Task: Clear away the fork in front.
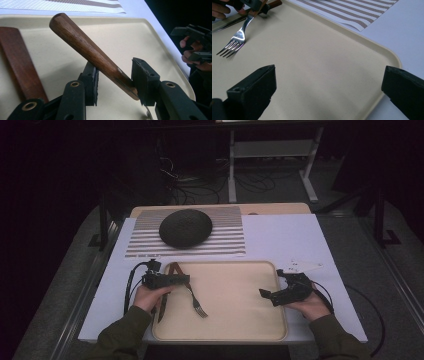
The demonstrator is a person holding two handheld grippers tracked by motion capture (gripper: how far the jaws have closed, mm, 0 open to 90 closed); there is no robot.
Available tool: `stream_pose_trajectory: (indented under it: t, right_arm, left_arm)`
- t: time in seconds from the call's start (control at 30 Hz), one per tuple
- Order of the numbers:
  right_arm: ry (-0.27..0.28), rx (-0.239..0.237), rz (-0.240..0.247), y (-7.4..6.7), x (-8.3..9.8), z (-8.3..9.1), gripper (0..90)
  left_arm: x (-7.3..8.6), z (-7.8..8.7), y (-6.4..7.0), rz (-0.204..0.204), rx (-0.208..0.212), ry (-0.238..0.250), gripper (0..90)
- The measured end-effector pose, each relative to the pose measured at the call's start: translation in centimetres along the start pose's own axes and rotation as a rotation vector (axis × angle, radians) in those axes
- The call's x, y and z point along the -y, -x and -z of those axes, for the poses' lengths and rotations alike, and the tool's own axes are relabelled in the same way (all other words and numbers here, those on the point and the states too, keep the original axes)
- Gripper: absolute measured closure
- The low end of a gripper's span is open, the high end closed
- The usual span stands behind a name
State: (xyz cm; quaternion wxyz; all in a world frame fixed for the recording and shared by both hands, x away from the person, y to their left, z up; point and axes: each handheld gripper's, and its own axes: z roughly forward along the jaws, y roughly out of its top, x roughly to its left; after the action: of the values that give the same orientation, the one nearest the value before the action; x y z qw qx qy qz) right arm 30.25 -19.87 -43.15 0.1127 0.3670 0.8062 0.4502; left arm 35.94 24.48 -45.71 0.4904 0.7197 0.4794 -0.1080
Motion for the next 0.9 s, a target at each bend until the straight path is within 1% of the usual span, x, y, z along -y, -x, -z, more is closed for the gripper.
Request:
stream_pose_trajectory:
  t: [0.17, 0.3, 0.37, 0.47, 0.57, 0.7, 0.73, 0.8, 0.83, 0.9]
  right_arm:
    - [0.0, -0.002, 0.0, 0.0, 0.0, 0.0, 0.0]
    - [0.0, -0.005, 0.0, 0.0, 0.0, 0.0, 0.0]
    - [0.0, -0.004, 0.001, 0.0, 0.0, 0.0, 0.0]
    - [0.001, -0.005, 0.001, 0.0, 0.0, 0.0, 0.0]
    - [0.001, -0.006, 0.002, 0.0, 0.0, 0.0, 0.0]
    - [0.002, -0.007, 0.002, 0.0, 0.0, 0.0, 0.0]
    - [0.002, -0.007, 0.001, 0.0, 0.0, 0.0, 0.0]
    - [0.002, -0.008, 0.002, 0.0, 0.0, 0.0, 0.0]
    - [0.002, -0.008, 0.003, 0.0, 0.0, 0.0, 0.0]
    - [0.002, -0.008, 0.004, 0.0, 0.0, 0.0, 0.0]
  left_arm:
    - [0.0, 0.0, -0.1, 0.012, -0.014, -0.001, 56.6]
    - [0.0, 0.1, -0.1, 0.018, -0.038, -0.003, 54.0]
    - [0.0, 0.2, -0.1, 0.021, -0.04, -0.001, 54.1]
    - [0.0, 0.2, -0.1, 0.019, -0.046, 0.003, 53.9]
    - [-0.1, 0.4, 0.1, 0.006, -0.048, 0.012, 53.9]
    - [-0.4, 0.5, 0.8, -0.051, -0.057, 0.015, 60.3]
    - [-0.4, 0.5, 1.1, -0.071, -0.063, 0.016, 63.1]
    - [-0.6, 0.5, 1.6, -0.114, -0.069, 0.002, 68.2]
    - [-0.6, 0.4, 1.8, -0.134, -0.079, -0.004, 70.3]
    - [-0.7, 0.2, 2.4, -0.185, -0.093, -0.022, 75.9]
